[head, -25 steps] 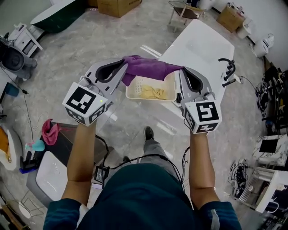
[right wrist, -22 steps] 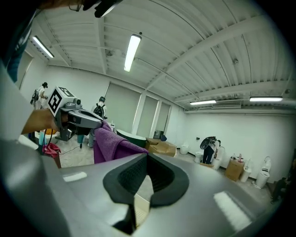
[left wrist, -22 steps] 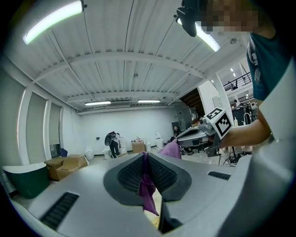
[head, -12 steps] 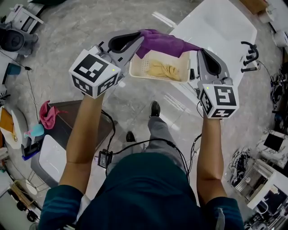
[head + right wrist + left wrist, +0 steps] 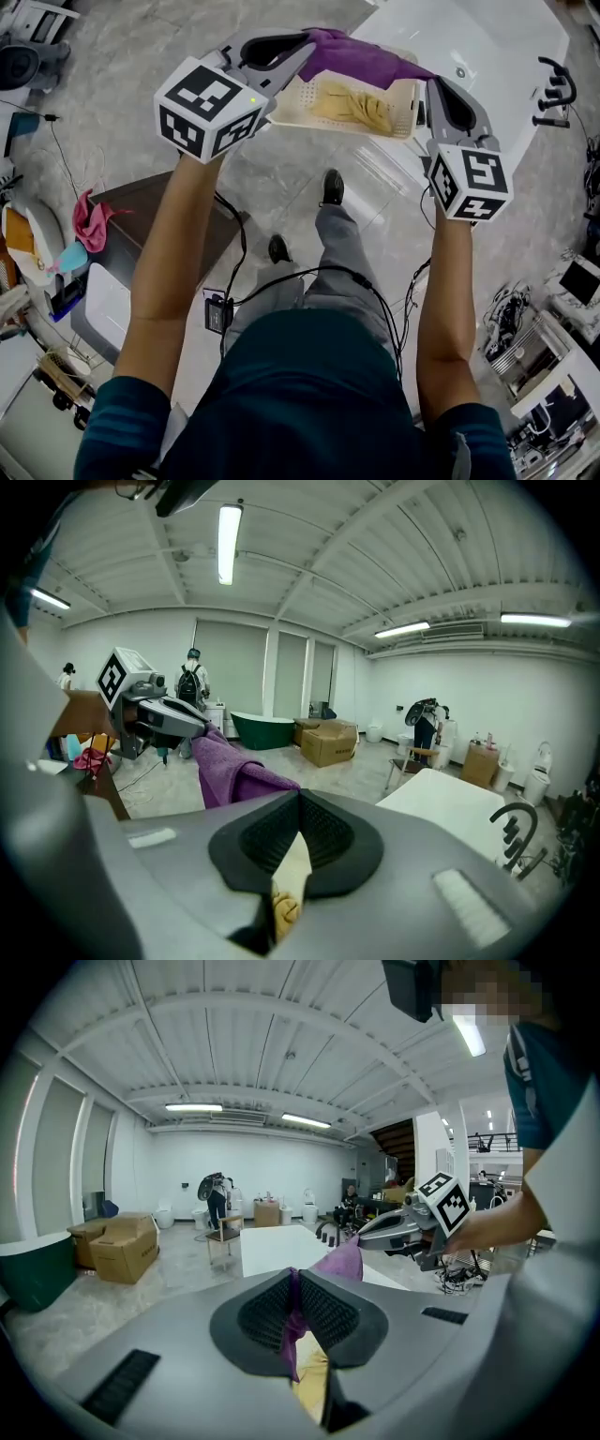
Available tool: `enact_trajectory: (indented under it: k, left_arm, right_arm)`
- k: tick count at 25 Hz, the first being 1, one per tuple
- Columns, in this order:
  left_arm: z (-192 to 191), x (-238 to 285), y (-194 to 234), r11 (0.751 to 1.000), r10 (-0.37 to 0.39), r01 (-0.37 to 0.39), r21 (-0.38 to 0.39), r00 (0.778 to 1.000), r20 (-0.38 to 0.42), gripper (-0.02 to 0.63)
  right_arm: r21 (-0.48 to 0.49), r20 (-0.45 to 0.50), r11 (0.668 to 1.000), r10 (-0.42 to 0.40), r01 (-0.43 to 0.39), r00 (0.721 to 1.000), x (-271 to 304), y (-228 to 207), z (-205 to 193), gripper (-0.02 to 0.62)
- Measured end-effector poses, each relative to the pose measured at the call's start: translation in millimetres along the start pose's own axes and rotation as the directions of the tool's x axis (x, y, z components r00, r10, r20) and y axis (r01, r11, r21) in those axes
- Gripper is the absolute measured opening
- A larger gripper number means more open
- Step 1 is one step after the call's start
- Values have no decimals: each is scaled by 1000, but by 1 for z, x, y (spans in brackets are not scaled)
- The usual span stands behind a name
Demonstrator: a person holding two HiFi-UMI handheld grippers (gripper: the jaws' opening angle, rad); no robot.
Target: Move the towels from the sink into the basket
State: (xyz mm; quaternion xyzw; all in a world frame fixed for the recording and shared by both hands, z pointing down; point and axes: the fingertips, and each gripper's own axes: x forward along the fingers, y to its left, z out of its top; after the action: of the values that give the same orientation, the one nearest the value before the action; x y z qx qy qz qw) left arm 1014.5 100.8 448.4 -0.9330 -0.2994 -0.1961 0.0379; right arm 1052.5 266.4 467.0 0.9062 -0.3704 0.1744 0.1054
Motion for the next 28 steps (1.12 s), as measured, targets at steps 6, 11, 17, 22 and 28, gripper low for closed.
enact_trajectory:
  k: [6,11,17,22,28]
  left_arm:
    - [-55,39,10,998,-29,25,-55,997,-71,26]
    - [-104,71,15,993,-40,25,-112,990,-133,26]
    - [-152,106,19,986,-50,16,-168,979,-199,26]
    - [-179,127,25,981,-50,2,-196,969,-242,26]
    - [-212,137,32,972,-52,-22,-233,950,-308,28]
  right_arm:
    - [11,-77,1000,4,-3,997,32,-11,-56,12]
    - [22,-134,1000,24,-21,991,56,-18,-102,12]
    - [27,-195,999,47,-43,980,80,-27,-150,12]
    - [11,-238,998,64,-64,969,99,-34,-178,12]
    - [-3,-308,995,94,-100,947,119,-27,-202,12]
